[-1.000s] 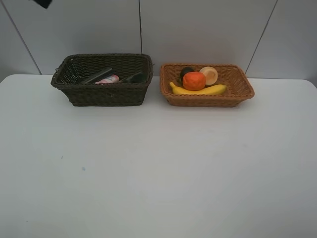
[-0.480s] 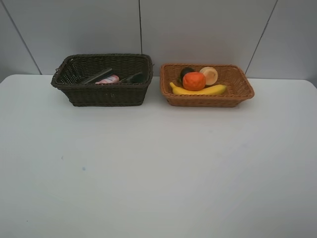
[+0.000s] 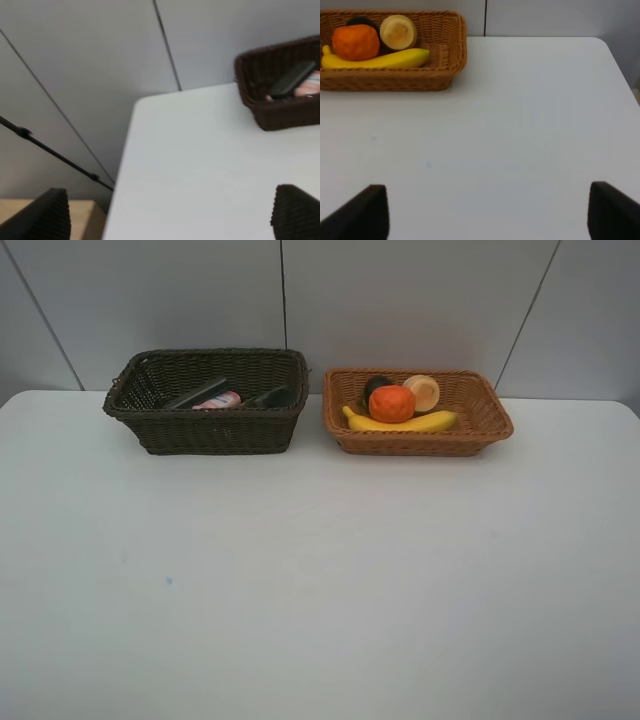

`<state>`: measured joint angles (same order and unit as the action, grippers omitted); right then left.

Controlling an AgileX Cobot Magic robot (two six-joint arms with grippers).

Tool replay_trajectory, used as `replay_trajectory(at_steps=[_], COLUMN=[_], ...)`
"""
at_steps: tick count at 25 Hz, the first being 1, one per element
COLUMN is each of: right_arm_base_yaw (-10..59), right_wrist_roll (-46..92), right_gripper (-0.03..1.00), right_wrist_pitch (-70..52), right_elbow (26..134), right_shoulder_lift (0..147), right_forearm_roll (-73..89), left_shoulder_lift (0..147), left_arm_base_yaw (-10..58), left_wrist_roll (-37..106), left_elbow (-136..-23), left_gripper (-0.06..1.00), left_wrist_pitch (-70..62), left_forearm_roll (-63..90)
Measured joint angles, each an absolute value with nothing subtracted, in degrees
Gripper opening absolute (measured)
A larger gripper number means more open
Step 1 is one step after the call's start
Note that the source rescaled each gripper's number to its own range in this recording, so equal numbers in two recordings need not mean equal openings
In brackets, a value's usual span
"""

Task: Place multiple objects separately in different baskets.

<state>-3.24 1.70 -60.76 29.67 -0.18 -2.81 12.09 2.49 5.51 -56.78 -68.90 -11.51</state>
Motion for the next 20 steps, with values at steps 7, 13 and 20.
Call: replay_trajectory(at_steps=[7,13,20], right_arm_base_yaw=[-3.24,-3.24,-3.24], right_wrist_roll=[1.70,1.70,1.70], right_gripper=[1.00,1.00,1.00], right_wrist_pitch=[-60.76,-60.76,-60.76], right_elbow=[29.67,29.67,29.67], right_shoulder_lift=[-0.18,-0.18,-0.18], right_forearm_roll=[-2.81,-2.81,-2.81], left_shoulder_lift=[4.94,2.13,-0.21], left_arm_base_yaw=[1.34,1.34,1.28], left_wrist_roll=[0.46,0.00,0.68], left_elbow=[-40.77,-31.82,-29.04], left_gripper=[1.00,1.00,1.00], left_wrist_pitch=[-68.90,-68.56,-62.09], left_forearm_roll=[-1.30,0.70,2.79])
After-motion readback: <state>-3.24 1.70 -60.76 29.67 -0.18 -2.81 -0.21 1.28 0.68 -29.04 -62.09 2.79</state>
